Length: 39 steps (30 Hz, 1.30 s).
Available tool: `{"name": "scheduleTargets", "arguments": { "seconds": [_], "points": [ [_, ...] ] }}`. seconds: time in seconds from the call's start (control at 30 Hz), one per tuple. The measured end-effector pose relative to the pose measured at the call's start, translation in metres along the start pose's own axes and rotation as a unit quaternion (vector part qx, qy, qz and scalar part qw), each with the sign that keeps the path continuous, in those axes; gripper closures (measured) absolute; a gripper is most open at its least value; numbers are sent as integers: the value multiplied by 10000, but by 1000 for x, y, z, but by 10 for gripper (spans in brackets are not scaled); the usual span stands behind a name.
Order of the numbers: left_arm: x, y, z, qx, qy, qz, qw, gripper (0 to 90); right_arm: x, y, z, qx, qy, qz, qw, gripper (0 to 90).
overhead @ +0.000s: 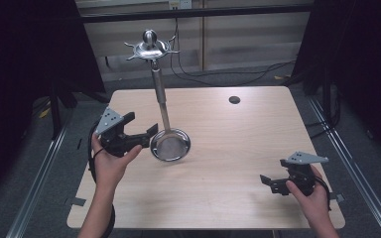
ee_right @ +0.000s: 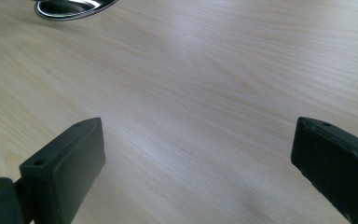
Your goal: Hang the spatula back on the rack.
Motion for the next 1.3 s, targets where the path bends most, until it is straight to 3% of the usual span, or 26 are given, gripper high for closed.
{"name": "scheduleTargets", "arguments": {
  "seconds": [0.77, 1.3],
  "points": [
    [3, -3, 36, 32, 169, 8, 9999, 77, 1, 1, 0, 19, -5, -25, 10000, 26],
    [4, -2, 58, 117, 293, 208, 9993, 75, 2, 1, 0, 26, 22, -27, 10000, 26]
  ]
}}
Point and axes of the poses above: each handheld gripper's, and its own axes: x roughly backward along the jaws, z roughly out of its underside, y roughly to its left, the point moved 8 cm from there along -x, roughly forward along the jaws, and after that the axes turned 7 degrees about -z, right-handed, at the moved point
